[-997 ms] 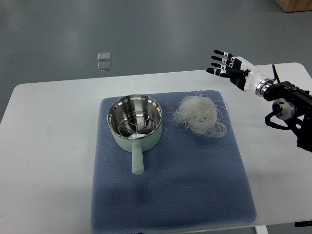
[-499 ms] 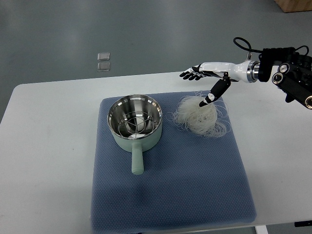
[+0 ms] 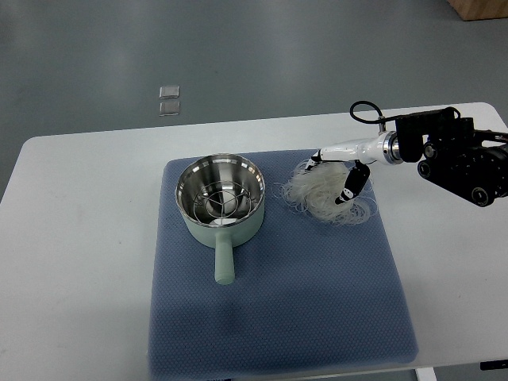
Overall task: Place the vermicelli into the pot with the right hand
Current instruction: 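Reach the right hand down onto the white vermicelli and pinch it, then lift the vermicelli with the right hand and carry it over the steel pot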
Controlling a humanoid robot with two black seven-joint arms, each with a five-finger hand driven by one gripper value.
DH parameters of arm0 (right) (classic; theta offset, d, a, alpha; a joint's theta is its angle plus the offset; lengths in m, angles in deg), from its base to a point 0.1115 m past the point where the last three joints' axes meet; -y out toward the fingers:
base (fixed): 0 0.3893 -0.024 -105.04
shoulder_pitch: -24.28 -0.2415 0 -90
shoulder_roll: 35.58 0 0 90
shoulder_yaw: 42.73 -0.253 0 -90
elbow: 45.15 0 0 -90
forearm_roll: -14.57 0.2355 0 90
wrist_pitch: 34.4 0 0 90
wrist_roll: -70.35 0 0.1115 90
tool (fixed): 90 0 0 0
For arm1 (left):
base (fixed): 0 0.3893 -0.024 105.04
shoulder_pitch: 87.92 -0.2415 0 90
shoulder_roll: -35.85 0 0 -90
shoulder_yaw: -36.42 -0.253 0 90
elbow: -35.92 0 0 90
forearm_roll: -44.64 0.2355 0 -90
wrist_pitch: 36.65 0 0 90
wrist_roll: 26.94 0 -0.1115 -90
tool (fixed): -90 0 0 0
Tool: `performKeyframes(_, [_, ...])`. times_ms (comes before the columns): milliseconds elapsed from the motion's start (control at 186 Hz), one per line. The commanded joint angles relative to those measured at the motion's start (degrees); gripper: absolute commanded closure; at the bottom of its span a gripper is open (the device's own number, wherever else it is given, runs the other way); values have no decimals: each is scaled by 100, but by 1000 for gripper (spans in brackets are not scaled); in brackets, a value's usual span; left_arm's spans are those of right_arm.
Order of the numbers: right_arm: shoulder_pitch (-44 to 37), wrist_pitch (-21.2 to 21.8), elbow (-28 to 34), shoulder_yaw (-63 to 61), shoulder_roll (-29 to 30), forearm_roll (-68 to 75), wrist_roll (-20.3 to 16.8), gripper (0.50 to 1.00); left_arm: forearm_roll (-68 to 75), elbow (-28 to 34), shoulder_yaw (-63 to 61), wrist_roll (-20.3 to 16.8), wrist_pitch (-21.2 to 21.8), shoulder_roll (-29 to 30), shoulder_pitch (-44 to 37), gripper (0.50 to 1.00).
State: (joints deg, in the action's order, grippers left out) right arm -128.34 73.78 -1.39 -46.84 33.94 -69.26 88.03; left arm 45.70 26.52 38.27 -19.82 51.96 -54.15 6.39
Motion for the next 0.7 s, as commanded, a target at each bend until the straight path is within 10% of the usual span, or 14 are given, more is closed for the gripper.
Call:
performKeyframes(0, [22, -86, -42, 121, 44, -2, -1, 1000, 0, -1, -9, 0, -1, 0, 0, 500])
performKeyframes(332, [-356, -569, -78, -28, 0, 182, 69, 1000, 9, -9, -9, 0, -1, 0, 0, 500])
performKeyframes(697, [-1016, 292, 81, -1346, -35, 419, 149, 1000, 0, -18, -9, 0, -1, 0, 0, 500])
